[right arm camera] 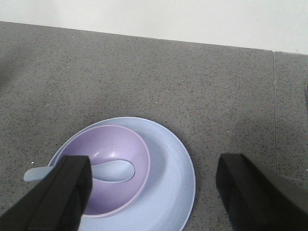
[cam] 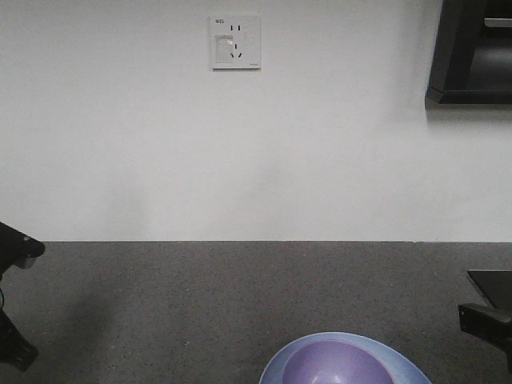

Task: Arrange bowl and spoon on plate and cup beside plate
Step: 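Grasp the brown paper cup with the left gripper and lift it, then carry the cup beside the plate and set it down with the left gripper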

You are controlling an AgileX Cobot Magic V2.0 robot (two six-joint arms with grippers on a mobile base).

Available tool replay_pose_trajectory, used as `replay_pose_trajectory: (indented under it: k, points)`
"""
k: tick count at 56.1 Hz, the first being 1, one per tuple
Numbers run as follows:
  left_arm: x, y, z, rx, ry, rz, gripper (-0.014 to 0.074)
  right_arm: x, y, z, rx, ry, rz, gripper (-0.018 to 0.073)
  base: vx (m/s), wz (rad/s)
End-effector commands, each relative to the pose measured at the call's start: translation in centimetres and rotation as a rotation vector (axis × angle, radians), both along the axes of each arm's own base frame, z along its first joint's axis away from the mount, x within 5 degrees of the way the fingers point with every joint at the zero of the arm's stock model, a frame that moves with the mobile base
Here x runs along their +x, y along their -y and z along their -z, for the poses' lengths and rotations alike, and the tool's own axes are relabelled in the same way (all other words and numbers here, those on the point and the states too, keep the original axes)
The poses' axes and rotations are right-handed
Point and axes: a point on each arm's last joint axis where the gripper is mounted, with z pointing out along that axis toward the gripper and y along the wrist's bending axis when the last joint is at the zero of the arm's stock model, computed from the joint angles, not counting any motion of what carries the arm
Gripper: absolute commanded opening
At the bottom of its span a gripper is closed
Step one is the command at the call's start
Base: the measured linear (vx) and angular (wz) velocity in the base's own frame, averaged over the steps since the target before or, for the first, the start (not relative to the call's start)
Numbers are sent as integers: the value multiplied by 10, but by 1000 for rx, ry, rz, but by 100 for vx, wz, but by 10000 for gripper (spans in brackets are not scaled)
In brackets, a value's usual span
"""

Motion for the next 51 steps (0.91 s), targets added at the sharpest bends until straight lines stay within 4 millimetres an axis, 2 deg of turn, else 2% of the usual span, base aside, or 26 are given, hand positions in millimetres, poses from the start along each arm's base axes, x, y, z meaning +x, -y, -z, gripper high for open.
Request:
replay_pose_trajectory:
  k: [1,11,20,26,42,51]
  points:
    - [-12,4,-45,-56,169,61,-8,0,1,-16,16,109,14,578,0,0]
    - [-26,32,-93,-176,286,204,-6,0,1,-16,16,109,14,578,0,0]
    - [-32,62,-107,-240,291,317,-4,1,1,-16,17,109,14,578,0,0]
    - [-32,87,-101,-249,257,396,-3,0,1,-16,19,108,14,578,0,0]
    - [-37,161,-66,-250,147,587,0,0,1,-16,19,108,14,578,0,0]
    - [-39,185,-52,-261,111,625,0,1,1,-16,18,108,15,578,0,0]
